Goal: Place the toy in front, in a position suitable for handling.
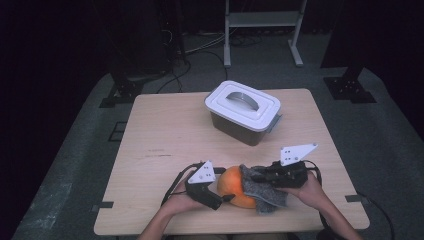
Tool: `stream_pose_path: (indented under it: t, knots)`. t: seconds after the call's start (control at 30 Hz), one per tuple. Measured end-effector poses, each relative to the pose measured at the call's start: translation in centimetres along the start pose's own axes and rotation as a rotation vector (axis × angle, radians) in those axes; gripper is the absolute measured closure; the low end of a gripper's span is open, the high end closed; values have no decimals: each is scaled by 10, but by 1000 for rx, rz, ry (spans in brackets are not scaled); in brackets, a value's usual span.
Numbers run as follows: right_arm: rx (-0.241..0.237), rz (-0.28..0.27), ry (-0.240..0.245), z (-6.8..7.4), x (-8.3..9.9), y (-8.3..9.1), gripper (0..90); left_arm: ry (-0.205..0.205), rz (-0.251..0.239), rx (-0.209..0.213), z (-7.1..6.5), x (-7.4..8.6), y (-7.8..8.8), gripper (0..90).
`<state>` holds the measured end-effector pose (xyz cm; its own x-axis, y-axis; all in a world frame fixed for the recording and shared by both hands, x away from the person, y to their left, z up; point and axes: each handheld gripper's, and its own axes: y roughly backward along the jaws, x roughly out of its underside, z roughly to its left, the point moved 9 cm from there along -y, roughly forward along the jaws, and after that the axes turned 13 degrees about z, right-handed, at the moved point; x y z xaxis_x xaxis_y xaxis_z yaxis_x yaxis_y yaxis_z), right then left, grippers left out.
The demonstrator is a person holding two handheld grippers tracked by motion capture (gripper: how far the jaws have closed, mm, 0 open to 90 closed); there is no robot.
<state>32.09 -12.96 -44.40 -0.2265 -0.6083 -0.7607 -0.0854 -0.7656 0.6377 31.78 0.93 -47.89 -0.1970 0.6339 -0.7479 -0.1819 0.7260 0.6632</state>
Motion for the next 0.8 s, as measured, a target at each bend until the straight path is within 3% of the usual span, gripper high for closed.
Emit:
stream_pose_path:
  t: [0.07, 0.13, 0.2, 0.3, 0.37, 0.47, 0.67, 0.8]
  knots:
    - [-17, 13, 14, 4, 1, -2, 793, 44, -24, 65, -2, -3, 0, 52]
    - [-16, 31, 26, 6, 0, -4, 792, 57, -28, 64, -2, -5, -2, 69]
    - [6, 46, 35, 5, -5, -4, 791, 26, -26, 5, -1, -5, -2, 189]
    - [32, 19, 46, 4, -16, -3, 791, -8, -49, -79, 2, -9, 2, 344]
    - [35, 8, 53, 4, -22, -3, 791, -40, -54, -152, 5, -11, 4, 364]
    - [53, 5, 48, -2, -22, -2, 791, -52, -68, -203, 9, -12, 7, 366]
    - [36, -1, -33, -13, 6, 5, 790, -45, -64, -197, 11, -8, 6, 338]
    - [56, 20, -69, -15, 25, 13, 790, -39, -64, -191, 10, -8, 6, 326]
